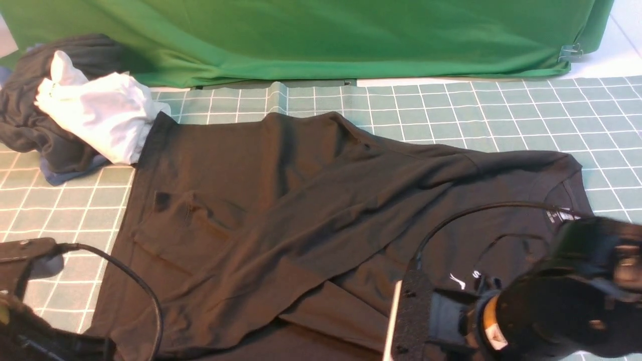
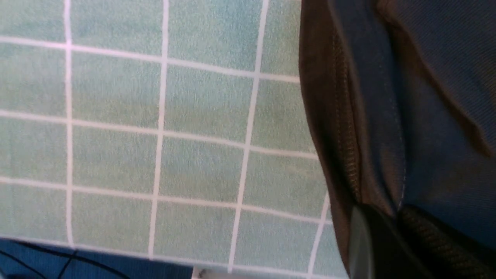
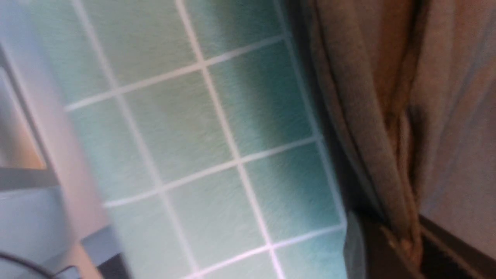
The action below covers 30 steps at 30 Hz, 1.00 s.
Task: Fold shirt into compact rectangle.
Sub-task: 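Fold the black garment in half by bringing its near edge over to the far edge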
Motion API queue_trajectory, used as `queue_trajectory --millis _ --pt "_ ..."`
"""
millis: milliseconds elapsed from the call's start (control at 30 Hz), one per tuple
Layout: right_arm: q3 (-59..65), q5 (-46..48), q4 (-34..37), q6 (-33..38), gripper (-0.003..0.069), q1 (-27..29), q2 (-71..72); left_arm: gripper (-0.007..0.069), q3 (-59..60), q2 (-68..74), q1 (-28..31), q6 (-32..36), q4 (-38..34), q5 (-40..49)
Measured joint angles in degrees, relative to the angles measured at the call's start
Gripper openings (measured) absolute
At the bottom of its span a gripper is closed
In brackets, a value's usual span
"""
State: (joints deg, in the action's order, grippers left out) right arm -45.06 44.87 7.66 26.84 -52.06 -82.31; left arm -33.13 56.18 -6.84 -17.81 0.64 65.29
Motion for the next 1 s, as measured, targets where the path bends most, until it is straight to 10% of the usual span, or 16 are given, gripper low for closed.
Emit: queue_trajectory --millis 567,1000 --pt "-4.92 1.32 -12.68 -7.54 0.0053 0.21 3.8 0.0013 -12.84 3.28 0.0 -1.24 1.24 -5.27" --pt "-23.46 0.5 -14.79 -0.82 0.0053 14.75 -4.99 0.0013 -33.55 24.9 0.0 -1.29 4.41 -11.55"
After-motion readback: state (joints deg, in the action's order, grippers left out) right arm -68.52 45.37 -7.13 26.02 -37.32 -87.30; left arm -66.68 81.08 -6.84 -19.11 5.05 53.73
